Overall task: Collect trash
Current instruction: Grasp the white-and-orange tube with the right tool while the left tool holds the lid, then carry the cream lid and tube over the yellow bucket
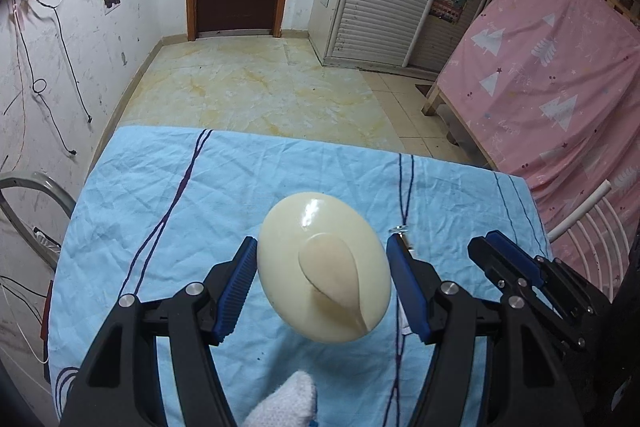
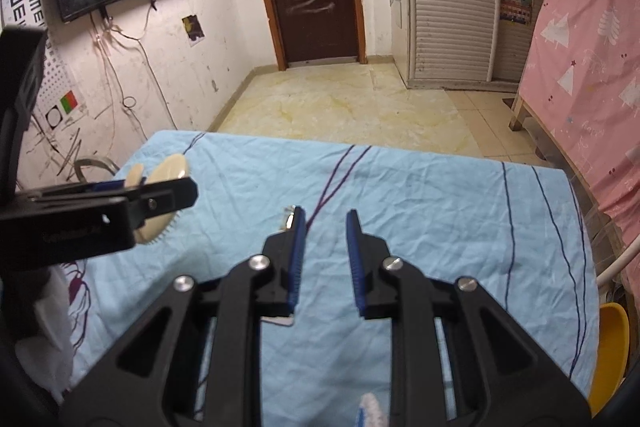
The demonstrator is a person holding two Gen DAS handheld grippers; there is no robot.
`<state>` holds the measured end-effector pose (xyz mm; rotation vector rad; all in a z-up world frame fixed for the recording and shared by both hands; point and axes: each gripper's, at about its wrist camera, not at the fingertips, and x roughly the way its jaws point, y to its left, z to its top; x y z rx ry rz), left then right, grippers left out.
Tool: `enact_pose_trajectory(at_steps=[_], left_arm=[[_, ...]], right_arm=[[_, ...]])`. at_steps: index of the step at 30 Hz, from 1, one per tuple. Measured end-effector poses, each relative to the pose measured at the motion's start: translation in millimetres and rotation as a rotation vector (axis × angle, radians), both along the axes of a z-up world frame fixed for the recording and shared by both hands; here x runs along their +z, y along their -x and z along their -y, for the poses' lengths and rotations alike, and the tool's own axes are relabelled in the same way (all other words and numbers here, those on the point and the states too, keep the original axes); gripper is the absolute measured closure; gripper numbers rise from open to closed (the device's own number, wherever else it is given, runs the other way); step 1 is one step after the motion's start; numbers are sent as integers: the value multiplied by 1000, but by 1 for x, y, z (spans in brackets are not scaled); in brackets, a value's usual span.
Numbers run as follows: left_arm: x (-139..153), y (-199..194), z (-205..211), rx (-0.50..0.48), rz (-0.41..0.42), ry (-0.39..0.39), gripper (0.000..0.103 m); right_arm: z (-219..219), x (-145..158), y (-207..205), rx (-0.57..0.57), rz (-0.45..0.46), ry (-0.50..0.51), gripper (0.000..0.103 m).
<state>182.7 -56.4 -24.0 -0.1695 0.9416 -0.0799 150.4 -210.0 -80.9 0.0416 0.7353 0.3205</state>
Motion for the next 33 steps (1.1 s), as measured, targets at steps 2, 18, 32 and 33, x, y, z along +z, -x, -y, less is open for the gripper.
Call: enact_pose_trajectory(at_steps=[2, 18, 32, 33], left_arm=[[4, 3, 3, 0, 8, -4, 46], [2, 5, -16, 30, 4, 4, 46], [2, 3, -11, 27, 0, -1, 46], [3, 3, -10, 25, 0, -5, 46]], right_arm=[[2, -3, -1, 12, -18, -16, 83], [-48, -36, -29, 109, -131, 96, 72], [-41, -32, -25, 76, -85, 132, 83], [-37, -29, -24, 70, -79, 124, 83]])
